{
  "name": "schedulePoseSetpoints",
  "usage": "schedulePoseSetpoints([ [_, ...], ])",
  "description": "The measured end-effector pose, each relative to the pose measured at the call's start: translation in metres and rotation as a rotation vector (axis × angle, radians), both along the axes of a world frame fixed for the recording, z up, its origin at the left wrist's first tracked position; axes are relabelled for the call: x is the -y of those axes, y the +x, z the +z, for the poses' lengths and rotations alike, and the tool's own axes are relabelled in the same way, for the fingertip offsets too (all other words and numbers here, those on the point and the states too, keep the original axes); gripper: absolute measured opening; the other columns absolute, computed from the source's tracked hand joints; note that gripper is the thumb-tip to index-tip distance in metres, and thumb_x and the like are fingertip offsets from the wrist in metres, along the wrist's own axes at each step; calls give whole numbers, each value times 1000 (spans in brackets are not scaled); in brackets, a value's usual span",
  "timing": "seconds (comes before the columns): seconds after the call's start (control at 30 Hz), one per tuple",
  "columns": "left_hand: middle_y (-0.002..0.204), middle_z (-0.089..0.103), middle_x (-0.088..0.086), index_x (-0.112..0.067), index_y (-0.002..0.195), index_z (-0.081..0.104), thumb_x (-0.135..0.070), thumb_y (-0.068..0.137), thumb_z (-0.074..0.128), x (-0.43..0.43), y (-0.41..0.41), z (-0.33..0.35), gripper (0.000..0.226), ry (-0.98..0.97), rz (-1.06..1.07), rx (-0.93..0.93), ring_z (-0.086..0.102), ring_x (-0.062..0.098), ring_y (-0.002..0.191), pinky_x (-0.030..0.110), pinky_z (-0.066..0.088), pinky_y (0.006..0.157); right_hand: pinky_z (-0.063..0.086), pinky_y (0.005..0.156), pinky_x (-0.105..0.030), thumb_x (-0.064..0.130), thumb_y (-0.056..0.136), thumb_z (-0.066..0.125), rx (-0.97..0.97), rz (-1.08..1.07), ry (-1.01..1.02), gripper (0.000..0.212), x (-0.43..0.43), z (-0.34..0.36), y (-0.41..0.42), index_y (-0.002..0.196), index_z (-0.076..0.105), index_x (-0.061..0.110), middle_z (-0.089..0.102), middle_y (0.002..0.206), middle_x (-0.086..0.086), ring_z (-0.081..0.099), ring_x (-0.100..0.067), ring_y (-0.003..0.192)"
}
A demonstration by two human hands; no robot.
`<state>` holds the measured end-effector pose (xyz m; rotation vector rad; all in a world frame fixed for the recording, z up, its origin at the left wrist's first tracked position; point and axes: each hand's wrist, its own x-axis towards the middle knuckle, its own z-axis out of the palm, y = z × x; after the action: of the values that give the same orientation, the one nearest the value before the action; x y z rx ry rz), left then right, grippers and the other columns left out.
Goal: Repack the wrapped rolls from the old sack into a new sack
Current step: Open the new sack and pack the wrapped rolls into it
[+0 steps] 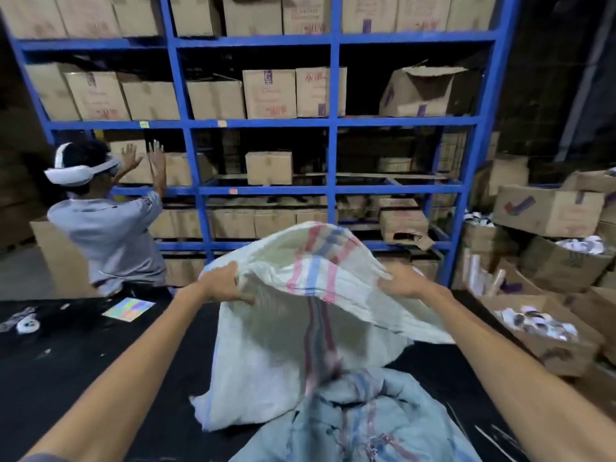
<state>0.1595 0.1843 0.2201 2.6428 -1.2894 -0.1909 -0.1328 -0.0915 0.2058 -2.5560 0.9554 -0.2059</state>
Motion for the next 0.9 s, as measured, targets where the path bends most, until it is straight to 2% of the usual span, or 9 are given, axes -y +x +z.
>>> schedulePoseSetpoints([
  [0.1, 122, 56, -4, -14, 127, 50, -54, 84, 72, -19, -10, -5, 63, -55, -105, -594, 59, 16, 109, 23, 49, 90, 50, 88, -32, 52, 62, 89, -181, 61, 411, 73, 0, 2, -15, 122, 62, 21, 68, 123, -9, 65, -23, 103],
  [0.17, 111, 64, 1, -16, 116, 57, -42, 91, 69, -27, -2, -10, 38, -244, -100, -549, 63, 11, 91, 15, 51, 69, 59, 85, -36, 47, 69, 88, -80, 47, 562, 72, 0, 9, -29, 128, 57, 21, 70, 120, -7, 71, -23, 102],
  [0.3, 91, 67, 11, -11, 103, 67, -22, 99, 62, -39, 18, -12, 13, -476, -6, -573, 62, 22, 80, 28, 50, 66, 57, 91, -47, 36, 91, 69, 224, -67, 776, 41, 12, 27, -55, 127, 64, 16, 73, 117, -13, 70, -32, 107],
  [0.43, 82, 66, 11, -11, 97, 66, -16, 104, 49, -38, 20, -2, 19, -624, 114, -775, 62, 23, 69, 30, 51, 61, 46, 106, -52, 33, 73, 86, 379, -44, 988, 55, 20, 26, -67, 121, 67, 15, 70, 119, -17, 66, -35, 110],
  [0.6, 101, 62, 3, -30, 113, 56, -22, 75, 73, -42, 16, 7, 42, -846, -41, -1124, 59, 18, 72, 30, 46, 63, 33, 110, -63, 14, 64, 91, 678, 137, 1037, 76, 32, 25, -82, 128, 59, 40, 53, 141, -6, 55, -43, 125],
  [0.7, 105, 55, 5, -30, 110, 50, -13, 83, 78, -41, 22, 9, 43, -694, -221, -921, 58, 19, 77, 26, 49, 60, 34, 115, -52, 29, 77, 84, 193, 198, 572, 60, 33, 40, -88, 129, 58, 42, 40, 148, 9, 41, -24, 137],
  [0.77, 120, 57, -1, -29, 109, 55, -29, 76, 86, -36, 22, 12, 45, -307, -365, -510, 58, 22, 106, 33, 49, 85, 33, 113, -40, 39, 69, 89, -111, 172, 285, 69, 30, 47, -84, 130, 57, 41, 41, 144, 12, 37, -15, 133],
  [0.83, 122, 55, -11, -42, 116, 54, -54, 60, 90, -23, 23, 2, 67, 35, -408, -38, 52, 16, 113, 36, 45, 95, 41, 102, -33, 29, 68, 91, -230, 142, 36, 67, 25, 45, -73, 127, 59, 30, 53, 128, 9, 49, -15, 120],
  [0.9, 117, 61, -8, -40, 120, 52, -53, 64, 87, -11, 19, -8, 68, 22, -337, 250, 57, 18, 106, 36, 49, 85, 51, 90, -34, 22, 74, 86, -235, 150, -192, 47, 24, 38, -58, 117, 66, 25, 63, 111, 7, 59, -18, 108],
])
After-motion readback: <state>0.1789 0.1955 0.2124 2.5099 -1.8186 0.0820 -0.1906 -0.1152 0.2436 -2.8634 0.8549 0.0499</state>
